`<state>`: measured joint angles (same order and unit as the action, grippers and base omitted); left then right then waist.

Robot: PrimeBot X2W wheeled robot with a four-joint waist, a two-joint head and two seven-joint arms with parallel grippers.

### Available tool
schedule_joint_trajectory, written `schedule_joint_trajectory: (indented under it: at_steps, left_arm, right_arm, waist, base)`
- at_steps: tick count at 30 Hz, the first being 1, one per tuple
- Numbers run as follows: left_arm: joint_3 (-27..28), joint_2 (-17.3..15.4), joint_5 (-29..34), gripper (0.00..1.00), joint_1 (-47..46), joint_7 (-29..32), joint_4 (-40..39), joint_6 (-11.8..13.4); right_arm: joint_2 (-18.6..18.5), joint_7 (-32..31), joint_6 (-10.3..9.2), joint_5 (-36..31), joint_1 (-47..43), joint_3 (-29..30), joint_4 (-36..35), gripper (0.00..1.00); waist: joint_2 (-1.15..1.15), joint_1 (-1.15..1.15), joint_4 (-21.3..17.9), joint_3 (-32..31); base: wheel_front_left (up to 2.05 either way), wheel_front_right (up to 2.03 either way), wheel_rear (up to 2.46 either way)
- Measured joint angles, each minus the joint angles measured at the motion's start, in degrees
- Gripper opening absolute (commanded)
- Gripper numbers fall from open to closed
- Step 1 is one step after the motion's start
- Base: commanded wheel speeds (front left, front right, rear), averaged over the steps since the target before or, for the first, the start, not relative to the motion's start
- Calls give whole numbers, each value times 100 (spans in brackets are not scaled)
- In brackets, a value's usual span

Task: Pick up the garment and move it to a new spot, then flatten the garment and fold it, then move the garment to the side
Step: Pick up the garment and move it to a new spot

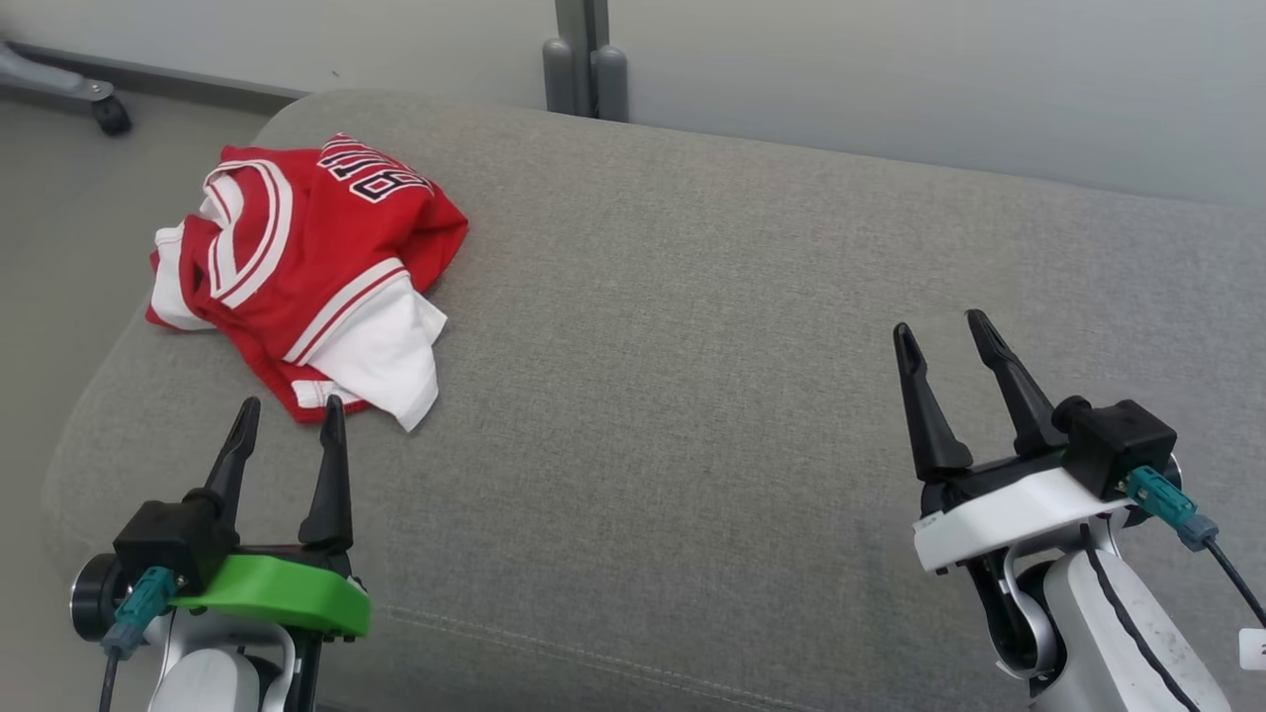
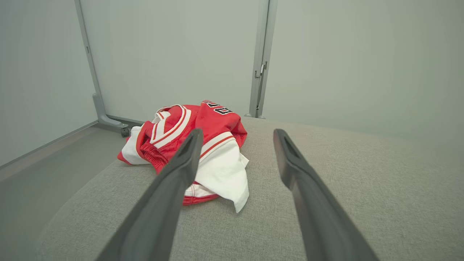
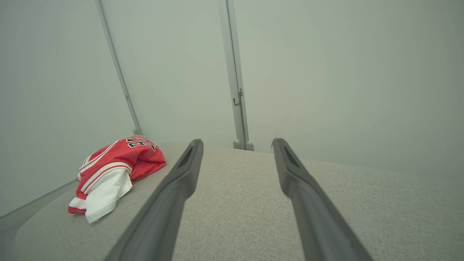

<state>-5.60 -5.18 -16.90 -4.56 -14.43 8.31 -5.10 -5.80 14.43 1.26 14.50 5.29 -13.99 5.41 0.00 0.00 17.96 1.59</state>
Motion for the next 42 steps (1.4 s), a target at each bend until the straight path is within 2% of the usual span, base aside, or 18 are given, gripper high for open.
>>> schedule_joint_trajectory:
  at_steps: [19, 28, 37, 42]
  left_arm:
    - [97, 63, 0, 100, -12, 0, 76, -69]
    - [188, 77, 0, 100, -12, 0, 81, -70]
    - [318, 76, -5, 100, -23, 0, 54, -102]
    - [299, -69, 33, 100, -297, 0, 66, -122]
  right_arm:
    - [62, 1, 129, -44, 6, 60, 86, 100]
    - [118, 1, 227, -51, 8, 10, 123, 100]
    - [130, 1, 235, -110, 14, -18, 129, 100]
    - [129, 1, 243, -167, 35, -48, 127, 100]
  waist:
    - [0, 0, 823, 41]
    - [0, 0, 928, 12]
    - [0, 0, 955, 108]
    - [0, 0, 941, 215]
  base:
    - [0, 0, 0]
    - [0, 0, 0]
    - [0, 0, 0]
    - [0, 0, 0]
